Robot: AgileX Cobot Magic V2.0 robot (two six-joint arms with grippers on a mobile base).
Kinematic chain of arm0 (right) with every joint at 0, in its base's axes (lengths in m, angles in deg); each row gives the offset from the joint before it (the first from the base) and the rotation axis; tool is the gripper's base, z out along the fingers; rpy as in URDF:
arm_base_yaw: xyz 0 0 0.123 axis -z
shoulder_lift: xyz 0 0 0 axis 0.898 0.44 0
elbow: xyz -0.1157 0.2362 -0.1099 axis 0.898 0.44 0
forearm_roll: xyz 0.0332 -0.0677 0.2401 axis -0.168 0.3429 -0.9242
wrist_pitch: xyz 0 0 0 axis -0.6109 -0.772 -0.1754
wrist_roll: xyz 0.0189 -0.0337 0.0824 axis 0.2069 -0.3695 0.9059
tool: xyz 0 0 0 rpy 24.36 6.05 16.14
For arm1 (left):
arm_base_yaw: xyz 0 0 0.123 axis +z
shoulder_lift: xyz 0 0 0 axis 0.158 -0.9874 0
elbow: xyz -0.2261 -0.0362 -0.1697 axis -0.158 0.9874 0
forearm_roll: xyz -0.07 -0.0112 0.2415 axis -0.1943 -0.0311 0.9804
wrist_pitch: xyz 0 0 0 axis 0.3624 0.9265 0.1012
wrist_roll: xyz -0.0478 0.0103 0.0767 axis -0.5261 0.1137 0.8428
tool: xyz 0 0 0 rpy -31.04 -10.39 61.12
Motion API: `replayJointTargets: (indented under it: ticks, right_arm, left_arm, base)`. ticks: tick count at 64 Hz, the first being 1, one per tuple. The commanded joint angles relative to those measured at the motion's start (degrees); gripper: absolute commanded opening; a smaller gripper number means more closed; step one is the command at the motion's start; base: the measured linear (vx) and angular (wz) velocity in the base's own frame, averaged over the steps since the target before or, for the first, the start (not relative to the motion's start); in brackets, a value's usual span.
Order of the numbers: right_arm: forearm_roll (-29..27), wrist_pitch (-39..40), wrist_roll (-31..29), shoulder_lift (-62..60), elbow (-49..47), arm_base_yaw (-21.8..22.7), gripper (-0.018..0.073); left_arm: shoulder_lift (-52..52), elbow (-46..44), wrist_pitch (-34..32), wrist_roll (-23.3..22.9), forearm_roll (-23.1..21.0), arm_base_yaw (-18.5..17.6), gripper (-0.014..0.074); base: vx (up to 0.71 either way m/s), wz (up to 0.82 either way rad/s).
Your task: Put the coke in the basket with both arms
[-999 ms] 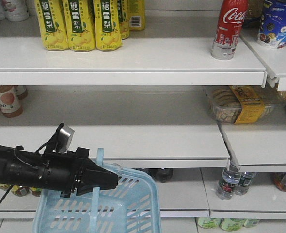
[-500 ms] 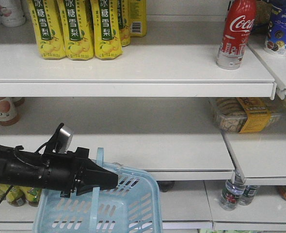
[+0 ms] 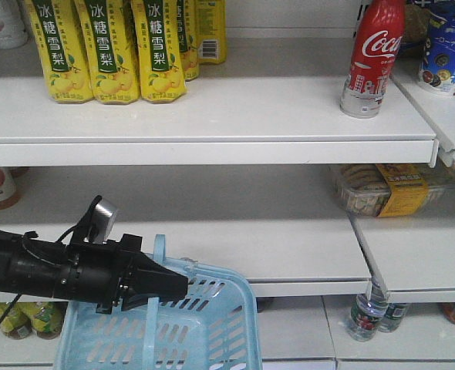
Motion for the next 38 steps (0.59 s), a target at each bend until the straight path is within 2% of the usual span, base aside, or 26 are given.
replayJointTargets:
  ticks: [1, 38]
  right_arm:
    - [0.59, 4.43, -0.24, -1.05, 0.66, 0.02, -0.0009]
    - [0.59, 4.43, -0.24, -1.05, 0.66, 0.02, -0.0009]
  left_arm:
    - [2.63, -0.94, 5.0, 0.48, -3.63, -0.2, -0.0006]
    - [2.63, -0.94, 5.0, 0.48, -3.63, -0.2, -0.0006]
  base:
    - [0.03, -0.01]
    - [0.03, -0.01]
